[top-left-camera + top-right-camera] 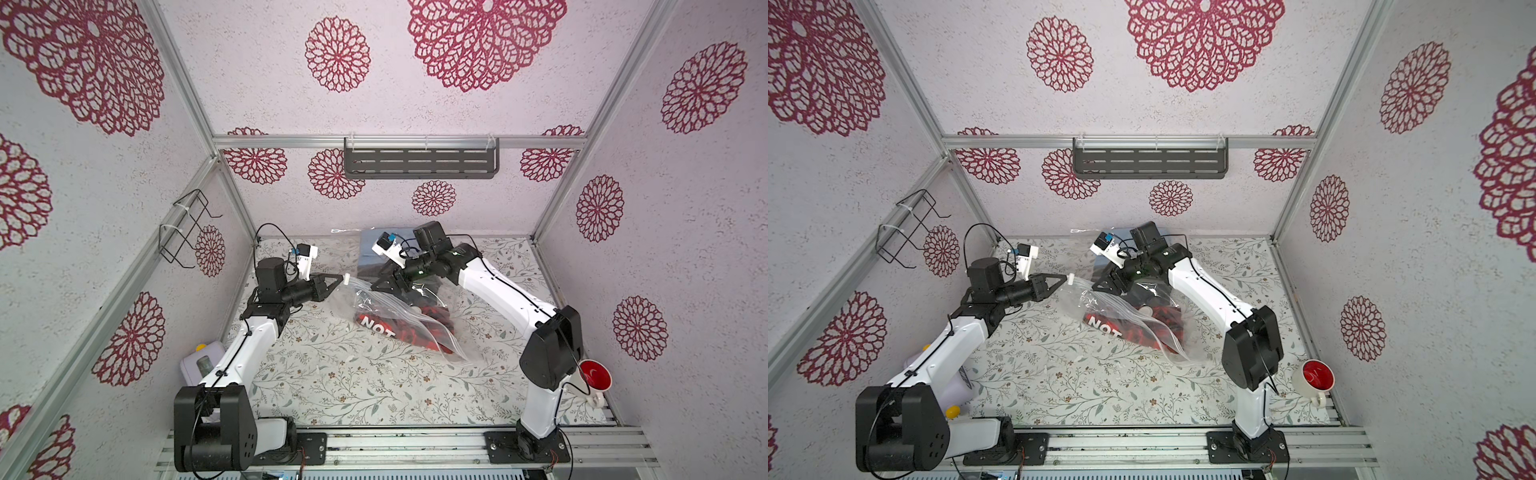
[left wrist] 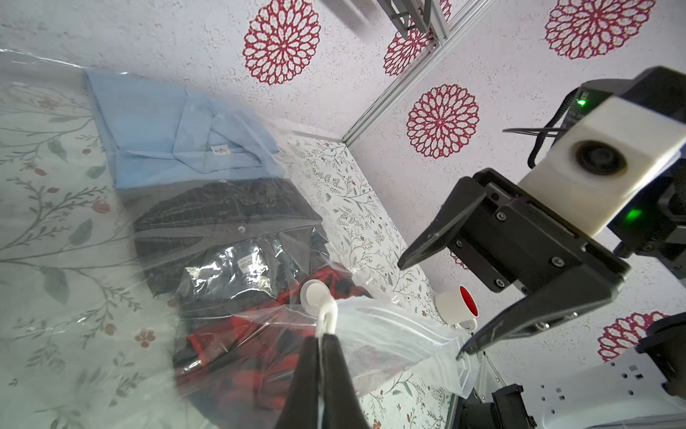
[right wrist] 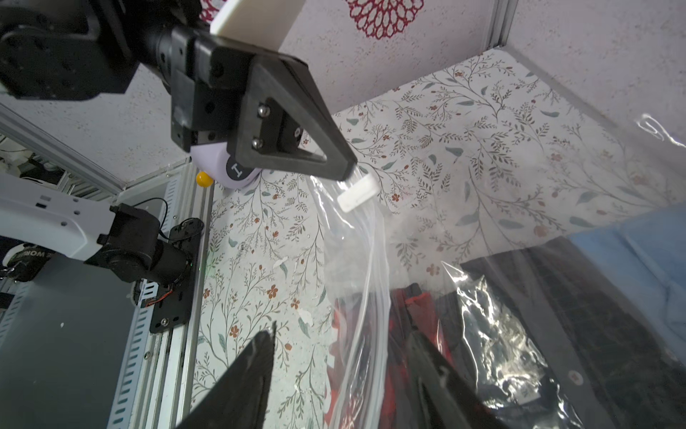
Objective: Place the folded shirt into the vacuum bag
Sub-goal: Close the vacuum bag at the center of the board.
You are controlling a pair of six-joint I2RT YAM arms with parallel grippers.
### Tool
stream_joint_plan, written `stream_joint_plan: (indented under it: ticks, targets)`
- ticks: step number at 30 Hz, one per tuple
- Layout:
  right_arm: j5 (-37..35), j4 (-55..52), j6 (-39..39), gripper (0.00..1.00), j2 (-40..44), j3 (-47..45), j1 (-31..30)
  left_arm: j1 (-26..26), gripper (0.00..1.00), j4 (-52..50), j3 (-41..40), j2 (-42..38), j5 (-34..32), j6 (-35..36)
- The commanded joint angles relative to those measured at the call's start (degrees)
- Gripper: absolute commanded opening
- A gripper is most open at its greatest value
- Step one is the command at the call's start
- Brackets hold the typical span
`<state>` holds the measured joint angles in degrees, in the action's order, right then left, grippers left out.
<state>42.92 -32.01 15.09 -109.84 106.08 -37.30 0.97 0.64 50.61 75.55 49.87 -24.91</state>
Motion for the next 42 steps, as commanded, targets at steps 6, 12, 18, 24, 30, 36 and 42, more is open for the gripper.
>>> stream_joint_plan:
  ticks: [6,12,18,24,30,36,42]
  targets:
    - [2.6,-18.96,4.74,0.52,-15.2,24.47,-2.91,1.05,0.0,1.93,1.94,-0.18,9.16,1.42]
    - [5.26,-29.31,6.72,0.46,-24.6,40.87,-4.45,1.1,0.0,-10.4,8.82,3.87,17.45,11.7]
    - [5.88,-31.51,7.06,0.49,-25.44,44.16,-4.89,2.63,0.0,-19.0,12.5,6.01,20.07,19.47]
    - [8.17,-31.54,6.67,0.53,-24.3,45.56,-4.98,3.86,0.0,-20.61,12.33,6.72,22.02,21.75]
    - [9.3,-31.36,5.67,0.42,-24.93,47.27,-5.14,4.26,0.0,-20.18,12.06,6.79,22.87,22.07]
    - [8.85,-31.8,5.74,0.24,-25.7,47.21,-5.59,4.21,0.0,-19.76,12.06,7.06,23.22,21.77]
    - [8.5,-31.45,5.49,0.04,-25.82,47.22,-5.77,4.19,0.0,-17.88,11.64,7.05,23.05,20.44]
